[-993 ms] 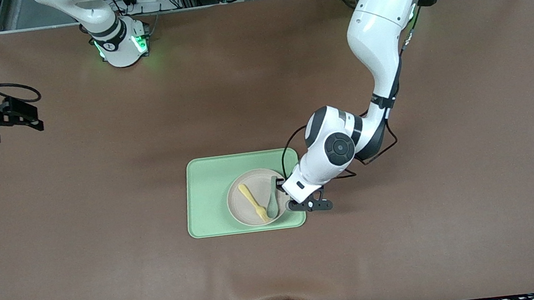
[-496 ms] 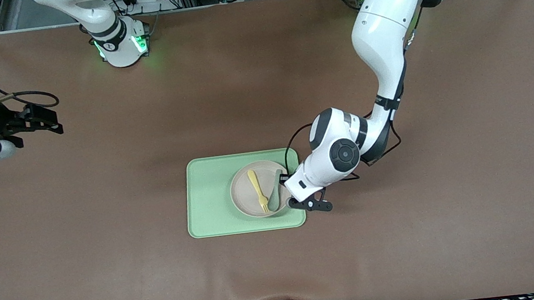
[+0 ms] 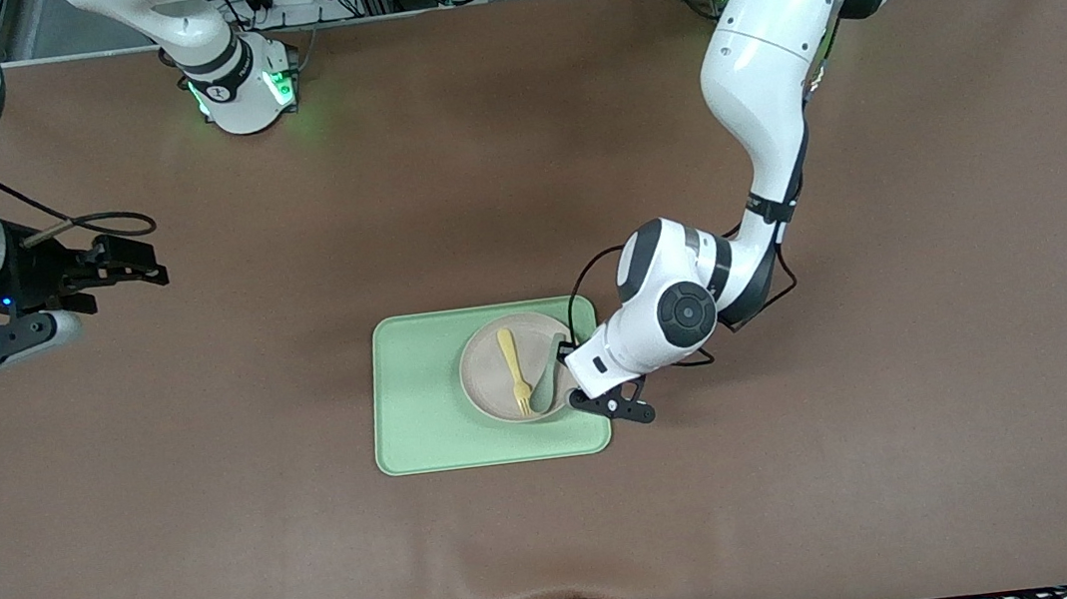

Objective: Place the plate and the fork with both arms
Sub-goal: 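Open the left gripper and withdraw it while the right gripper reaches the plate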

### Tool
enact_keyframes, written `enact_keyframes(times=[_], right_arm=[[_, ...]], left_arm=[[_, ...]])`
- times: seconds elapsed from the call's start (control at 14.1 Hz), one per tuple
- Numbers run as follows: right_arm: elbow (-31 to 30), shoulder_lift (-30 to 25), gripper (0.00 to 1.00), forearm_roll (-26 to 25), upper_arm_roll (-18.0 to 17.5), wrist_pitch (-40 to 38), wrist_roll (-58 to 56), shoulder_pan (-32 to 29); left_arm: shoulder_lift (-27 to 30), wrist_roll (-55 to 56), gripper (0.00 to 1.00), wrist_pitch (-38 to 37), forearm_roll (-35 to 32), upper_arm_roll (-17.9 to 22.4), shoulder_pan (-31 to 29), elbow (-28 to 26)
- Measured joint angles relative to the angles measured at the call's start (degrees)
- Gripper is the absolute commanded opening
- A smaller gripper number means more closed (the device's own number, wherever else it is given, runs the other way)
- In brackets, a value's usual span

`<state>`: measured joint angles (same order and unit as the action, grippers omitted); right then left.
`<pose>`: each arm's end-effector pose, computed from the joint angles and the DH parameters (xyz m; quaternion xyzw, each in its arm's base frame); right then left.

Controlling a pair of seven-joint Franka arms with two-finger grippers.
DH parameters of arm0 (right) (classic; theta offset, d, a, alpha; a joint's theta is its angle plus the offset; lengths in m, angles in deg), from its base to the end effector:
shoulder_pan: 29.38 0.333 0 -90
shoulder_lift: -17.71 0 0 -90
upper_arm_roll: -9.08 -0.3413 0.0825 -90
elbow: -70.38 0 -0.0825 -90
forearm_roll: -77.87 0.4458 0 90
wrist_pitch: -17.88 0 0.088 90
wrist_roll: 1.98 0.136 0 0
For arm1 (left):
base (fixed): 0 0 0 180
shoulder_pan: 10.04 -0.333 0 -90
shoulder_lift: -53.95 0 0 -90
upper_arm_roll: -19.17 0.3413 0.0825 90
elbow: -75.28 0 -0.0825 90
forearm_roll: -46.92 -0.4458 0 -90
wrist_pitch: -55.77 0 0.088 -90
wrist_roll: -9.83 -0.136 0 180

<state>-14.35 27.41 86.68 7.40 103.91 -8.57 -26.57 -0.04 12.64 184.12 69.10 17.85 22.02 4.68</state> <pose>0.6534 0.0717 0.5578 -0.9896 -0.0956 0.0715 0.0806 0.6911 -0.4733 0.1555 0.9756 -0.1430 -0.0205 0.1655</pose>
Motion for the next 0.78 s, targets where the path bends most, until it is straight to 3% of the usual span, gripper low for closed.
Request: enact_keyframes(times=[0.07, 0.14, 0.21, 0.57, 0.78], right_arm=[[0.00, 0.26, 1.00, 0.10, -0.03, 0.37, 0.08, 0.10], [0.01, 0.49, 1.00, 0.17, -0.06, 0.77, 0.78, 0.38], [0.03, 0.74, 1.00, 0.23, -0.09, 1.04, 2.35, 0.88], [0.17, 2.39, 1.00, 0.28, -0.18, 5.14, 6.45, 3.46], [2.25, 4.19, 1.00, 0.51, -0.23, 6.11, 10.29, 5.12]], left_arm=[[-0.16, -0.21, 0.01, 0.01, 0.09, 0.00, -0.20, 0.00], [-0.21, -0.22, 0.90, 0.02, 0.17, -0.01, -0.37, 0.00], [-0.20, -0.22, 1.00, 0.05, 0.20, -0.01, -0.50, 0.08], [0.34, 1.74, 1.00, 0.23, 0.59, -0.04, -0.85, 1.87], [3.85, 1.87, 1.00, -1.22, 0.60, 0.21, -1.31, 2.82]])
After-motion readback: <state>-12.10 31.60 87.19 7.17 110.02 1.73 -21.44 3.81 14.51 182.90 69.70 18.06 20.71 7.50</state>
